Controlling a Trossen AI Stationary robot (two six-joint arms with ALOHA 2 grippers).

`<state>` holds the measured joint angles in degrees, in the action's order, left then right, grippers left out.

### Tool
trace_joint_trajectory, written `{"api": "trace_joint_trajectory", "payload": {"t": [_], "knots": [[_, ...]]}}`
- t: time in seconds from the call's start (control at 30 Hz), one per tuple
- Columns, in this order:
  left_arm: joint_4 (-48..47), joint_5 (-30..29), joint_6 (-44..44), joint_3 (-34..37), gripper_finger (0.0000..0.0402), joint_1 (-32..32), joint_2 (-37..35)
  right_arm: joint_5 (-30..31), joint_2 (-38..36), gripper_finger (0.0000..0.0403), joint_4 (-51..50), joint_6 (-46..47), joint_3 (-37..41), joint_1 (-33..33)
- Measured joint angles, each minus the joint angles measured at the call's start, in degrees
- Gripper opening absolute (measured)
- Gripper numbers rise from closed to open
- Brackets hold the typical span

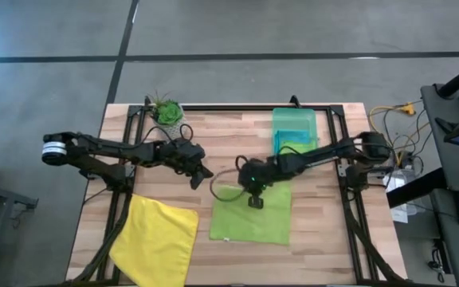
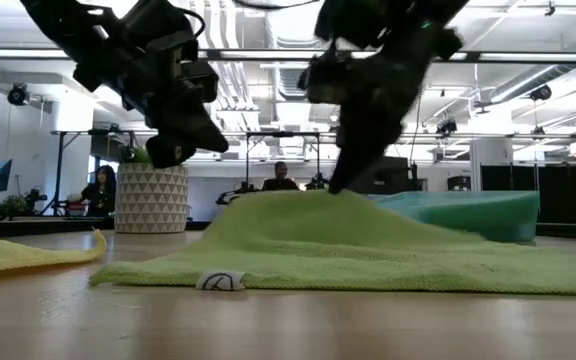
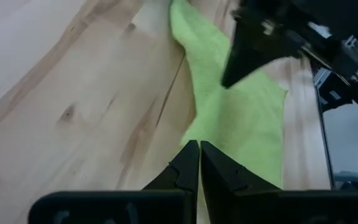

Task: Fold microfiber towels
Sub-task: Fold the light green towel

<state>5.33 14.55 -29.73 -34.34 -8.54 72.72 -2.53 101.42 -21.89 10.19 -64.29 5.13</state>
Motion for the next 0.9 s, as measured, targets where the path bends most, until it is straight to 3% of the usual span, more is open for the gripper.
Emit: {"api": "trace_joint_trajectory", "payload": {"t": [0.37,0.5,0.67,0.9], "knots": [[3.8,0.0,0.0,0.1,0.0000,0.0,1.0,1.3,-3.0,0.0009,3.9,9.1,8.3,15.3],[5.2,0.6,-0.2,0.2,0.0000,0.0,2.9,3.9,-3.0,0.0009,7.3,15.7,10.5,17.9],[11.0,6.1,-5.9,0.2,0.0000,0.1,6.8,2.4,-3.7,0.0018,7.6,18.4,10.8,18.2],[26.8,17.8,-12.3,0.0,0.0000,1.2,15.1,2.2,-7.0,0.0081,8.1,19.3,10.0,18.4]]}}
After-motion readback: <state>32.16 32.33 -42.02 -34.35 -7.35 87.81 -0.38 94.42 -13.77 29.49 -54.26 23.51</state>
